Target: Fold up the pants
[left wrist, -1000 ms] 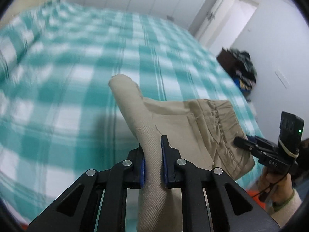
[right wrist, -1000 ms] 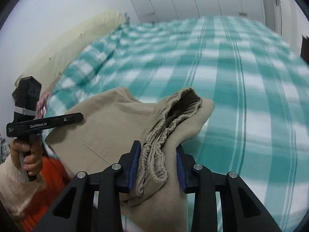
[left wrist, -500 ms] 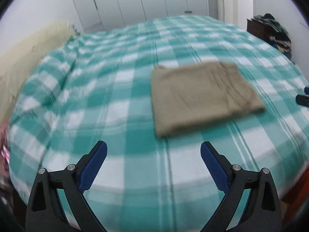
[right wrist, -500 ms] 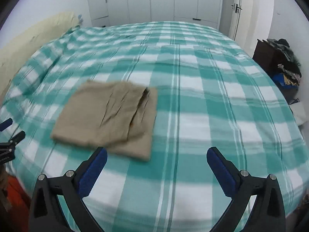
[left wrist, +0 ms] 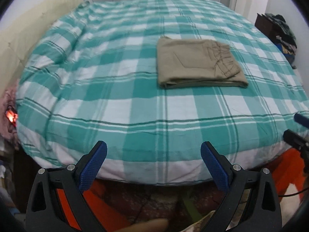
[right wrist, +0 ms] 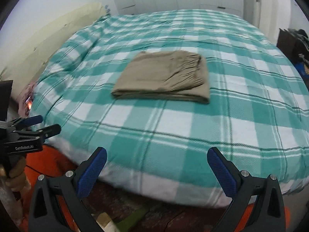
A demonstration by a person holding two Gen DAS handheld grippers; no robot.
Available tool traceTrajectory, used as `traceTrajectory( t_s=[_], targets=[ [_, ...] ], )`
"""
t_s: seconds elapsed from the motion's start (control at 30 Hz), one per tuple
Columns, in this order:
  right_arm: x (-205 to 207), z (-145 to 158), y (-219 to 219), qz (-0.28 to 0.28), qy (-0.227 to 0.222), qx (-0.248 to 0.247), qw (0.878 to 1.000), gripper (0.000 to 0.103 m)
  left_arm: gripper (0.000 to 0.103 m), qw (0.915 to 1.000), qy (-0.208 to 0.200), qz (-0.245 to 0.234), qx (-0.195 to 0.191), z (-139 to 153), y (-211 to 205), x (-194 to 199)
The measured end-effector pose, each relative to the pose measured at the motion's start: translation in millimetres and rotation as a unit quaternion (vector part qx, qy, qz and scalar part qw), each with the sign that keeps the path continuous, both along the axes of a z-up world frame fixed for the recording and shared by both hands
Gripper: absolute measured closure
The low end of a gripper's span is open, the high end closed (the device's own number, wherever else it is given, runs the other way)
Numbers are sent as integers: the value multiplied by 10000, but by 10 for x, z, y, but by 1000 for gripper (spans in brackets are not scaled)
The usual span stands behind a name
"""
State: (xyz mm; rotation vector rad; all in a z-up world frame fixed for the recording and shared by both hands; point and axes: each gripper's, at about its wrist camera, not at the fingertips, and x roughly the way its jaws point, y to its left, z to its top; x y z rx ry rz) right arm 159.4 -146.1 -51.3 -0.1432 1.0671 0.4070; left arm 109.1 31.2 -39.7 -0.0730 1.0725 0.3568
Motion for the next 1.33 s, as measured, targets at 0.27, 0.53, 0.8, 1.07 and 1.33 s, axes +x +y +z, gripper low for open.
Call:
traceTrajectory(
  t_s=[0.27,0.53,0.8,1.07,1.33],
  targets=[
    [-209,263,162,63,-284,-555,9980,1,1,9989,-360,-178,252,230,-106,-149],
    [-308,386,193,54,-470,-802,9957,1,1,9987,-374,-261,233,260,-163,-152],
    [-366,470,245,108,-627,-985,9931,1,1,9984,-365,-382,214,253,-238,-143],
    [-379,386,228,69,-501,-991,9938,1,1,9985,-335,-393,159,230,-232,-134],
    [-398,375,259,85,-498,-926,9944,1,1,9982,-375,-407,222,225,-286,-143]
  ],
)
